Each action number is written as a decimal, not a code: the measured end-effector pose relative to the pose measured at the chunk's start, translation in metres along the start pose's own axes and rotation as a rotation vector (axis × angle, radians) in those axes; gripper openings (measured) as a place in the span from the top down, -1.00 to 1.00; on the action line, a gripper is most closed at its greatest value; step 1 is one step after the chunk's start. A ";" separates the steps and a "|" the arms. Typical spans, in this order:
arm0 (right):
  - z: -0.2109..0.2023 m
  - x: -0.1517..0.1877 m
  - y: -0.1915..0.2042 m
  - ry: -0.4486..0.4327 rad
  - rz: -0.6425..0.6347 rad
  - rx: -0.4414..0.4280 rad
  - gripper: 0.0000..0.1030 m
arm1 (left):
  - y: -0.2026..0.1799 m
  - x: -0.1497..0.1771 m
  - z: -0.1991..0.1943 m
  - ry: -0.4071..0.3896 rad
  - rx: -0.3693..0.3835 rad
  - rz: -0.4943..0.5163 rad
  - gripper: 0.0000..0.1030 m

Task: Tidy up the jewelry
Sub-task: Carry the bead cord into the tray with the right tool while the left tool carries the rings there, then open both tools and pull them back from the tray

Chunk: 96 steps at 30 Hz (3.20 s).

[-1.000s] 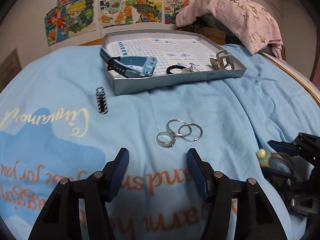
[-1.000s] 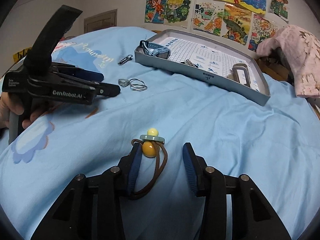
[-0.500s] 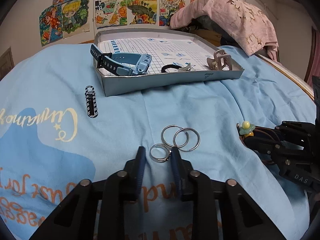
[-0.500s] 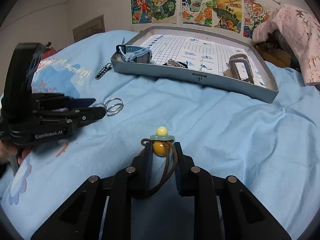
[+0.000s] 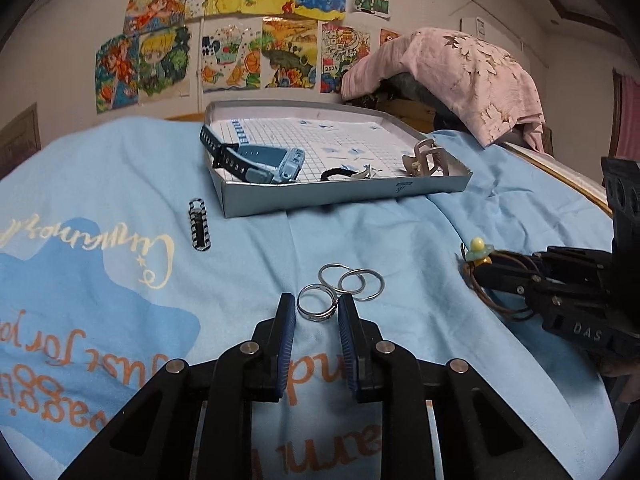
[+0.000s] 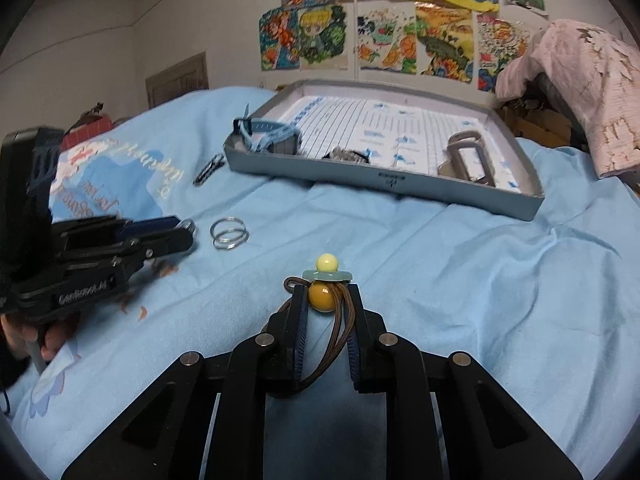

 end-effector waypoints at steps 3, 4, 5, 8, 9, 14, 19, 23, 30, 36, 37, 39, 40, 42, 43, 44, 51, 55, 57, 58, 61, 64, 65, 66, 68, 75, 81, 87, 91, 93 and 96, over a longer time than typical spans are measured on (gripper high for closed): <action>0.000 -0.002 -0.006 -0.013 0.026 0.008 0.69 | -0.001 -0.001 -0.003 -0.015 -0.009 -0.002 0.67; 0.001 -0.003 -0.009 -0.020 0.039 0.011 0.69 | -0.001 -0.001 -0.005 -0.021 -0.007 -0.006 0.95; 0.000 -0.005 -0.012 -0.029 0.054 0.012 0.69 | 0.000 -0.002 -0.008 -0.030 -0.007 -0.019 0.96; 0.000 -0.013 -0.021 -0.066 0.102 0.003 0.69 | -0.004 -0.010 -0.010 -0.042 0.021 -0.030 0.96; 0.001 -0.016 -0.025 -0.075 0.120 -0.002 0.69 | -0.006 -0.012 -0.008 -0.030 0.017 -0.023 0.96; 0.005 -0.021 -0.031 -0.094 0.163 -0.017 0.69 | -0.013 -0.006 -0.003 0.010 -0.003 0.015 0.96; 0.000 -0.022 -0.022 -0.113 0.134 -0.035 0.69 | -0.009 0.002 -0.006 0.034 0.015 -0.014 0.96; 0.000 -0.022 -0.015 -0.111 0.101 -0.028 0.69 | -0.006 0.004 -0.008 0.029 0.022 -0.029 0.96; 0.001 -0.020 -0.012 -0.100 0.087 -0.020 0.69 | -0.008 0.007 0.007 0.099 0.043 -0.020 0.66; 0.004 -0.018 -0.011 -0.086 0.088 -0.014 0.69 | -0.016 -0.002 0.011 0.088 0.015 0.053 -0.15; 0.006 -0.018 -0.012 -0.081 0.091 -0.015 0.69 | -0.015 -0.003 0.015 0.101 0.005 0.062 -0.15; 0.009 -0.016 -0.013 -0.070 0.098 -0.016 0.69 | -0.015 -0.003 0.020 0.118 0.009 0.064 0.00; 0.010 -0.016 -0.013 -0.068 0.101 -0.017 0.69 | -0.013 -0.002 0.022 0.127 0.012 0.062 0.12; 0.010 -0.015 -0.013 -0.067 0.104 -0.018 0.69 | -0.011 -0.001 0.026 0.138 0.014 0.057 0.19; 0.010 -0.015 -0.013 -0.067 0.103 -0.018 0.69 | -0.011 -0.001 0.026 0.138 0.016 0.056 0.26; 0.010 -0.015 -0.012 -0.065 0.102 -0.018 0.69 | -0.012 -0.001 0.027 0.139 0.017 0.058 0.29; 0.012 -0.014 -0.009 -0.060 0.089 -0.017 0.69 | -0.016 0.002 0.027 0.141 0.012 0.085 0.61; 0.013 -0.015 -0.009 -0.061 0.088 -0.039 0.69 | -0.013 -0.005 0.022 0.131 0.019 0.066 0.62; 0.012 -0.018 -0.012 -0.081 0.098 -0.047 0.69 | -0.014 -0.012 0.018 0.113 0.010 0.062 0.62; 0.011 -0.020 -0.014 -0.095 0.105 -0.050 0.69 | -0.015 -0.020 0.014 0.095 0.005 0.057 0.62; 0.008 -0.035 -0.026 -0.157 0.139 -0.049 0.69 | -0.017 -0.044 0.008 0.064 0.010 0.028 0.62; 0.010 -0.053 -0.038 -0.210 0.173 -0.043 0.69 | -0.018 -0.070 0.008 0.019 -0.014 0.011 0.62; 0.011 -0.059 -0.041 -0.223 0.179 -0.043 0.69 | -0.017 -0.083 0.012 0.006 -0.014 -0.011 0.62; 0.013 -0.067 -0.046 -0.243 0.184 -0.041 0.69 | -0.017 -0.092 0.015 -0.001 -0.012 -0.027 0.62; 0.018 -0.077 -0.052 -0.263 0.197 -0.039 0.69 | -0.015 -0.107 0.024 -0.009 -0.013 -0.053 0.62; 0.056 -0.108 -0.072 -0.260 0.238 -0.056 0.69 | -0.016 -0.139 0.077 0.050 -0.018 -0.106 0.62; 0.091 -0.109 -0.086 -0.173 0.262 -0.081 0.69 | -0.019 -0.136 0.110 0.120 -0.078 -0.062 0.62; 0.112 -0.105 -0.091 -0.107 0.294 -0.081 0.68 | -0.017 -0.130 0.116 0.131 -0.080 -0.060 0.61; 0.114 -0.103 -0.097 -0.111 0.321 -0.090 0.62 | -0.014 -0.132 0.114 0.132 -0.060 -0.097 0.61; 0.114 -0.103 -0.099 -0.117 0.330 -0.091 0.47 | -0.012 -0.132 0.112 0.134 -0.054 -0.113 0.54; 0.110 -0.102 -0.101 -0.126 0.327 -0.083 0.38 | -0.009 -0.134 0.104 0.117 -0.049 -0.129 0.37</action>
Point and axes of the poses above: each gripper's, at about its wrist camera, not at the fingertips, and z roughly the way its jaws point, y to its left, x to its underside, the point moved 6 cm from there along z, roughly the way its jaws point, and after that the axes turned 3 degrees about y, right-handed, at the moved point
